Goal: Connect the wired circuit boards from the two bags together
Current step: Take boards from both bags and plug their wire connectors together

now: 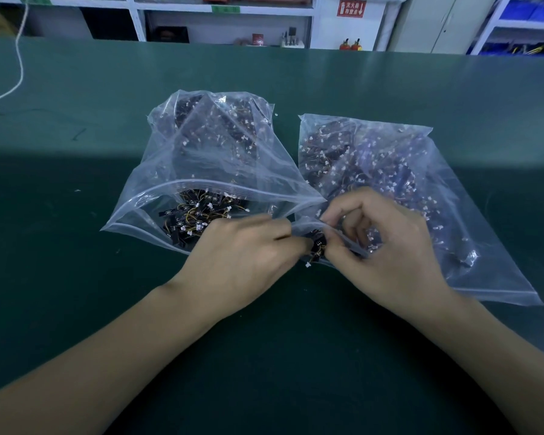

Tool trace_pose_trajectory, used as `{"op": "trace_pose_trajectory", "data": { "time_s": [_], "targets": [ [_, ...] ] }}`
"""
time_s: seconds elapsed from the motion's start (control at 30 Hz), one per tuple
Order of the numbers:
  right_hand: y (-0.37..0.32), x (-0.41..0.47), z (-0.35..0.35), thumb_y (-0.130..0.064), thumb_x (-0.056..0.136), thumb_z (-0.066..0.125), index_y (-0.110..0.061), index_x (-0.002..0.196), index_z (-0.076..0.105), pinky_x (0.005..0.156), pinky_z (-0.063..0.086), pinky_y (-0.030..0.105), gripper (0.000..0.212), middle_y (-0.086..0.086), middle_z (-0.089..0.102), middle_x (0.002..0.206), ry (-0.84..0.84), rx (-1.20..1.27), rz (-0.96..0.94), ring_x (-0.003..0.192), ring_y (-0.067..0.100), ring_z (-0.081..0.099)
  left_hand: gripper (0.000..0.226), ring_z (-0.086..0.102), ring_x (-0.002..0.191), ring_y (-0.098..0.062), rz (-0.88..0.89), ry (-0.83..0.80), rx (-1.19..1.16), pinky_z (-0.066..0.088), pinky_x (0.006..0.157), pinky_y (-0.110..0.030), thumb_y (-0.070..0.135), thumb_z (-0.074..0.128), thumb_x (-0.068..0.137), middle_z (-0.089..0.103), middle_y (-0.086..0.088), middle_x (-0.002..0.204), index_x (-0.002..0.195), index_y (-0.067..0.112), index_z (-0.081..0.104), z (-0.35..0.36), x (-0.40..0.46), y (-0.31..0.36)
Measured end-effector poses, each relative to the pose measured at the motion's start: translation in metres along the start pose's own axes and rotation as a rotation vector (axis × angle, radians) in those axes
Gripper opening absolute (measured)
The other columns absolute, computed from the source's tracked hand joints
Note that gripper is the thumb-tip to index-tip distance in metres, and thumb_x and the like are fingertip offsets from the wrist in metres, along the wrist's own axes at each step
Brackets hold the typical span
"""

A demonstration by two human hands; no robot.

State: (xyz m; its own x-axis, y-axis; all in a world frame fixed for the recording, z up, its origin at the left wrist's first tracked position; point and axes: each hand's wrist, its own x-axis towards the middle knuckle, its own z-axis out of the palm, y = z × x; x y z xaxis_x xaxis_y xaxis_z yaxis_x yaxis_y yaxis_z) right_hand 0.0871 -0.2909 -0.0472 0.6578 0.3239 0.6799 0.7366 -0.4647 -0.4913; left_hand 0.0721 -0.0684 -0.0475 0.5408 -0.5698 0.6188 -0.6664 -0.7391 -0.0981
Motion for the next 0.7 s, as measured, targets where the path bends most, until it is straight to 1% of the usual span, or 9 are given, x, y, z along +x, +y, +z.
{"op": "trace_pose_trajectory", "data": {
  "time_s": [0.1, 0.17, 0.23, 0.33, 0.4, 0.5, 0.57, 0.67, 0.7],
  "targets": [
    [0.000, -0.001, 0.001, 0.006, 0.083, 0.082, -0.018, 0.099, 0.070, 0.066, 0.045, 0.015, 0.031, -0.015, 0.059, 0.078, -0.026, 0.009, 0.003, 0.065, 0.011, 0.057, 0.019, 0.067, 0.061, -0.024, 0.003, -0.057, 0.011, 0.044, 0.041, -0.030, 0.022, 0.066, 0.099, 0.063, 0.004, 0.068, 0.100, 0.027, 0.083, 0.002, 0.000, 0.002],
    [0.001, -0.002, 0.002, 0.004, 0.083, 0.082, -0.021, 0.100, 0.069, 0.066, 0.045, 0.015, 0.032, -0.018, 0.060, 0.081, -0.056, 0.009, 0.028, 0.065, 0.012, 0.057, 0.023, 0.070, 0.064, -0.022, -0.025, -0.070, -0.014, 0.045, 0.043, -0.031, 0.024, 0.059, 0.102, 0.068, 0.006, 0.072, 0.100, 0.028, 0.082, 0.002, -0.001, 0.002],
    [0.001, -0.002, 0.003, 0.000, 0.083, 0.082, -0.024, 0.101, 0.069, 0.066, 0.046, 0.017, 0.032, -0.020, 0.060, 0.081, -0.071, -0.002, 0.055, 0.066, 0.014, 0.058, 0.018, 0.069, 0.065, -0.019, -0.117, -0.053, -0.127, 0.048, 0.047, -0.031, 0.026, 0.064, 0.101, 0.071, 0.010, 0.075, 0.094, 0.026, 0.080, -0.001, -0.002, 0.001],
    [0.002, -0.002, 0.003, -0.008, 0.084, 0.078, -0.028, 0.102, 0.068, 0.065, 0.048, 0.019, 0.029, -0.019, 0.062, 0.084, -0.081, -0.018, 0.066, 0.068, 0.014, 0.059, 0.019, 0.055, 0.055, -0.017, -0.271, -0.017, -0.254, 0.045, 0.052, -0.030, 0.029, 0.056, 0.089, 0.056, 0.012, 0.063, 0.077, 0.021, 0.068, -0.007, -0.004, -0.006],
    [0.003, -0.002, 0.003, -0.010, 0.084, 0.075, -0.030, 0.103, 0.067, 0.064, 0.048, 0.020, 0.028, -0.017, 0.063, 0.086, -0.086, -0.011, 0.073, 0.069, 0.016, 0.060, 0.021, 0.051, 0.053, -0.016, -0.360, -0.031, -0.189, 0.040, 0.055, -0.028, 0.032, 0.052, 0.088, 0.051, 0.015, 0.059, 0.073, 0.022, 0.063, -0.010, -0.005, -0.016],
    [0.004, -0.003, 0.003, -0.009, 0.084, 0.075, -0.030, 0.104, 0.067, 0.064, 0.049, 0.022, 0.030, -0.014, 0.063, 0.085, -0.087, -0.014, 0.080, 0.070, 0.017, 0.060, 0.025, 0.056, 0.056, -0.022, -0.468, -0.062, -0.008, 0.036, 0.060, -0.030, 0.033, 0.060, 0.095, 0.059, 0.011, 0.062, 0.073, 0.022, 0.060, -0.007, -0.010, -0.031],
    [0.004, -0.003, 0.004, -0.009, 0.084, 0.075, -0.030, 0.104, 0.067, 0.064, 0.049, 0.023, 0.031, -0.015, 0.062, 0.085, -0.082, -0.014, 0.078, 0.069, 0.018, 0.059, 0.023, 0.058, 0.058, -0.026, -0.523, -0.079, 0.035, 0.038, 0.059, -0.032, 0.036, 0.063, 0.096, 0.057, 0.009, 0.061, 0.079, 0.023, 0.058, -0.006, -0.012, -0.040],
    [0.004, -0.003, 0.004, -0.011, 0.084, 0.074, -0.032, 0.105, 0.066, 0.065, 0.049, 0.022, 0.031, -0.016, 0.061, 0.085, -0.078, -0.014, 0.084, 0.070, 0.019, 0.059, 0.016, 0.053, 0.058, -0.024, -0.578, -0.124, 0.036, 0.039, 0.052, -0.031, 0.046, 0.060, 0.097, 0.052, 0.012, 0.061, 0.100, 0.031, 0.054, -0.009, -0.011, -0.050],
    [0.004, -0.003, 0.004, -0.011, 0.084, 0.074, -0.033, 0.105, 0.066, 0.066, 0.049, 0.021, 0.031, -0.017, 0.061, 0.085, -0.081, -0.011, 0.092, 0.070, 0.019, 0.059, 0.016, 0.049, 0.056, -0.021, -0.590, -0.138, 0.042, 0.035, 0.051, -0.030, 0.046, 0.061, 0.097, 0.048, 0.014, 0.060, 0.094, 0.034, 0.051, -0.010, -0.012, -0.051]
  ]
}}
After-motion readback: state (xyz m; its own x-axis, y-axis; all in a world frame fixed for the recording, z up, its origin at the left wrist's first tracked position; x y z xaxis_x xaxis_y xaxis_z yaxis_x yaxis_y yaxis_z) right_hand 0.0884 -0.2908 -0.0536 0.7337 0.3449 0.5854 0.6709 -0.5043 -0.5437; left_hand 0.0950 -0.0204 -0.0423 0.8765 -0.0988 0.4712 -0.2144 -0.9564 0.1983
